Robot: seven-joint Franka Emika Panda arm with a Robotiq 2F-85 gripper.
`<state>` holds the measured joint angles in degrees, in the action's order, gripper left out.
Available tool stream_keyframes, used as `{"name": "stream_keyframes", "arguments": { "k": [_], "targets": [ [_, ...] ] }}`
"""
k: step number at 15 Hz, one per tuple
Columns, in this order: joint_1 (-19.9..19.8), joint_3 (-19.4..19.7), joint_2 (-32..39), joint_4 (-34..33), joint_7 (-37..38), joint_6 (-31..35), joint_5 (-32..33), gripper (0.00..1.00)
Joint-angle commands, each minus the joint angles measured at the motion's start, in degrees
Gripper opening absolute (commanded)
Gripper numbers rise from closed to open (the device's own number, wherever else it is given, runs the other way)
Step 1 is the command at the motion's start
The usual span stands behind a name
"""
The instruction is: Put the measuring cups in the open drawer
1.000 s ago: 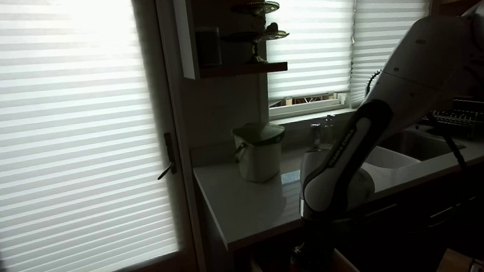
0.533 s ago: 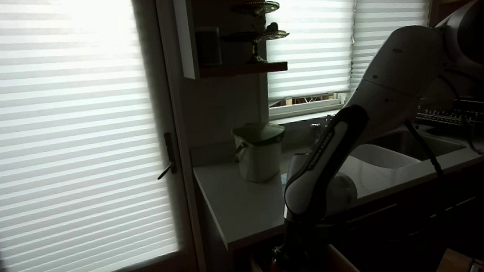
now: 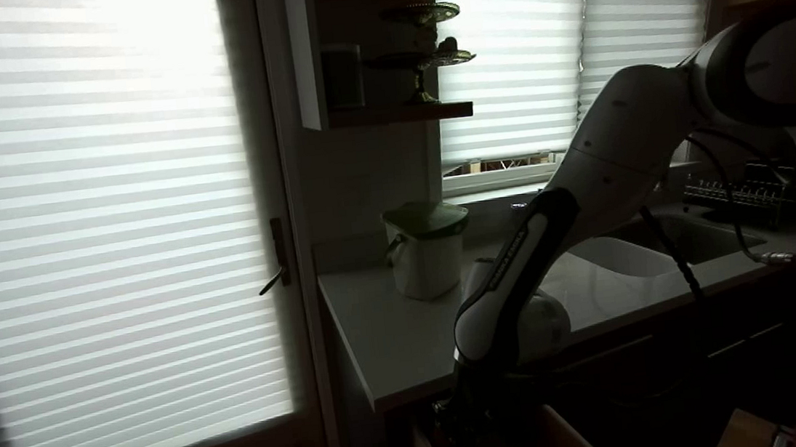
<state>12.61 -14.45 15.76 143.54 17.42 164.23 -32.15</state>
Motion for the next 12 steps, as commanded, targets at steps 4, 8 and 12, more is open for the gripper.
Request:
{"name": "stream_keyframes", "arguments": {
  "k": [4,8,12],
  "targets": [
    [1.3,3.2,4.6,-2.3,7.5,-0.1,5.6,0.06],
    [0.6,2.9,5.5,-3.5,7.9,-1.3,6.4,0.47],
    [0.1,2.6,4.3,-3.9,7.3,-2.3,6.2,0.7]
  ]
}}
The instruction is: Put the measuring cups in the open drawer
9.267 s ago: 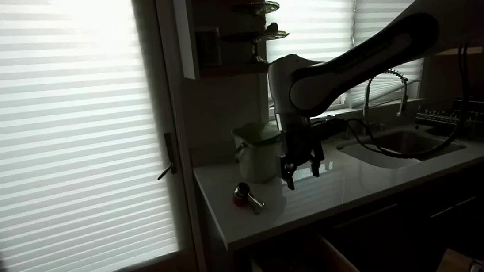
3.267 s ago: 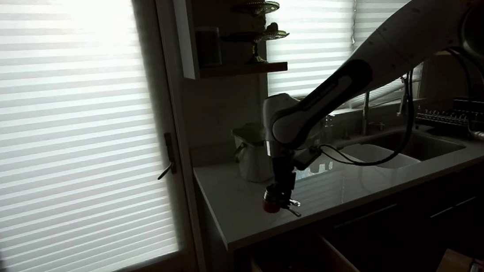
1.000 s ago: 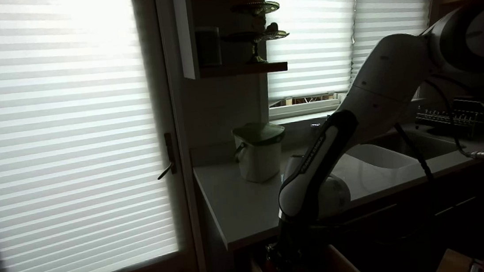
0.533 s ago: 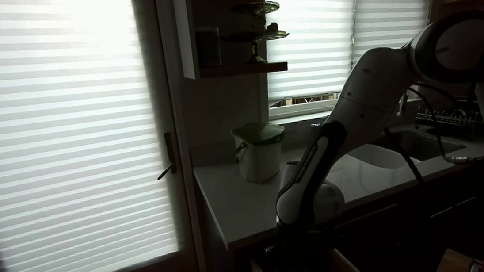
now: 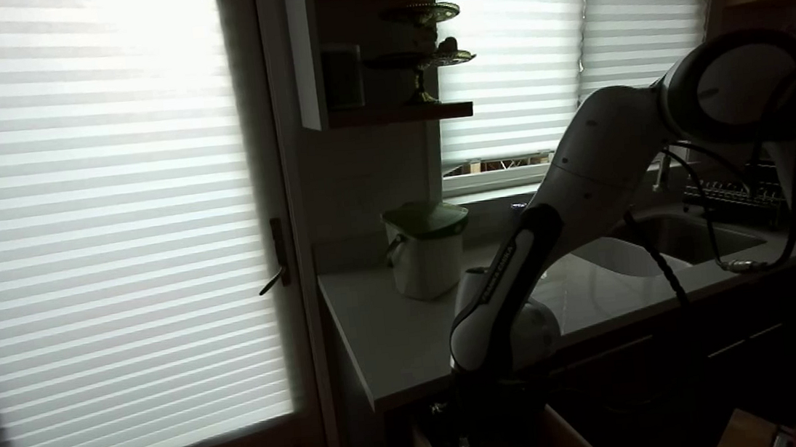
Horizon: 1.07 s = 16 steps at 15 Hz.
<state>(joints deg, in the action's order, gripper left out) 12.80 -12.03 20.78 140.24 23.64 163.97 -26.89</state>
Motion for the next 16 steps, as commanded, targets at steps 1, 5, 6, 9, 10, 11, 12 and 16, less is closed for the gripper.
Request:
{"name": "stream_keyframes", "arguments": {
  "k": [1,5,6,9,10,11,12,16],
  "targets": [
    [0.2,0.5,-1.2,-0.6,1.5,-2.4,1.3,0.77],
    [0.9,2.7,-5.6,1.2,2.7,-7.6,5.1,1.0],
    [1.1,3.7,-7.2,1.6,3.6,-9.6,6.9,1.0],
    [0.4,6.5,-13.9,3.4,6.6,-15.3,13.0,1.0],
    [-0.2,6.9,-16.3,3.7,6.7,-17.2,14.3,1.0],
    [-0.9,7.2,-18.4,3.6,6.5,-19.2,15.5,1.0],
    [-1.6,7.1,-20.8,3.5,5.8,-21.5,16.5,0.99],
    [-3.4,6.1,-28.7,1.2,0.4,-30.5,17.0,1.0]
  ]
}}
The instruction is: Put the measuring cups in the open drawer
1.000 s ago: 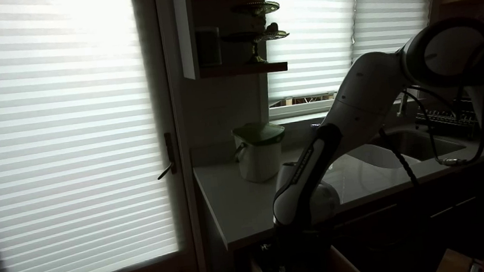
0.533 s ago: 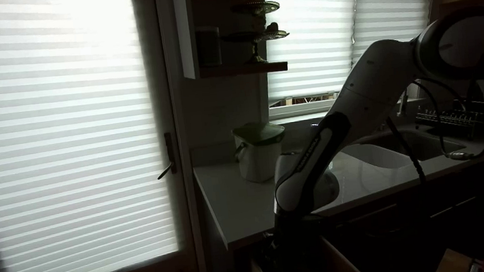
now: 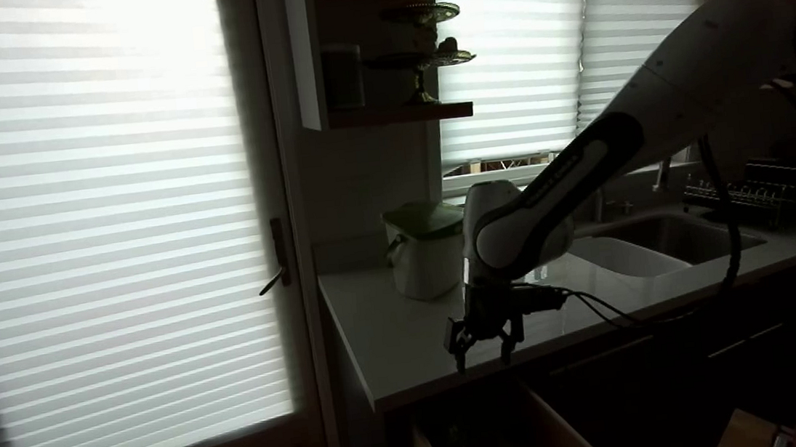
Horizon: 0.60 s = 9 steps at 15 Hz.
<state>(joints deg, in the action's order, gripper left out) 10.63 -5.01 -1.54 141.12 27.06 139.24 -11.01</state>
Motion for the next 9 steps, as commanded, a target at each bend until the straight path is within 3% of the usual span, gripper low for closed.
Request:
{"name": "stream_keyframes", "arguments": {
  "k": [1,9],
  "targets": [
    [-1.4,-1.1,-8.1,-0.4,-4.4,-8.1,1.0,1.0],
    [-2.8,-1.2,-19.9,-3.2,-13.2,-21.7,1.7,1.0]
  ]
}}
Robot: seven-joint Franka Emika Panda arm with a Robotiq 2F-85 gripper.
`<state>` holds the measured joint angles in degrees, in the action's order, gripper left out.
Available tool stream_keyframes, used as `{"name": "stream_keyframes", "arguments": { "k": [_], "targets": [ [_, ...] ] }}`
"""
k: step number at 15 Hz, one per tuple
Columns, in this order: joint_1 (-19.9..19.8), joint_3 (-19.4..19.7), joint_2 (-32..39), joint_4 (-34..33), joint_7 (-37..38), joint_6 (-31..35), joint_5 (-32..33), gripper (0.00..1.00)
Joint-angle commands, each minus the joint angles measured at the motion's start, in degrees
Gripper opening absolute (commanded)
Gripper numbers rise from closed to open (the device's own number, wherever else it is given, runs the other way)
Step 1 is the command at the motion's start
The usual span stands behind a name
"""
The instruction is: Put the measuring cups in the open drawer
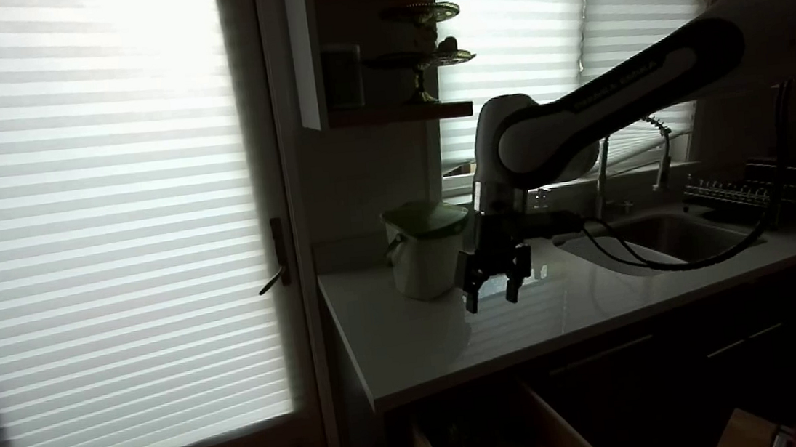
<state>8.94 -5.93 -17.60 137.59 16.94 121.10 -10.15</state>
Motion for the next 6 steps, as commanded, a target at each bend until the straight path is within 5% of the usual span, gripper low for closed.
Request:
{"name": "stream_keyframes", "arguments": {
  "k": [1,6],
  "targets": [
    [-1.4,-0.3,-4.4,-0.3,-3.3,-5.8,1.2,1.0],
    [-1.8,-0.8,-4.1,-0.5,-3.0,-4.7,-0.1,1.0]
  ]
}}
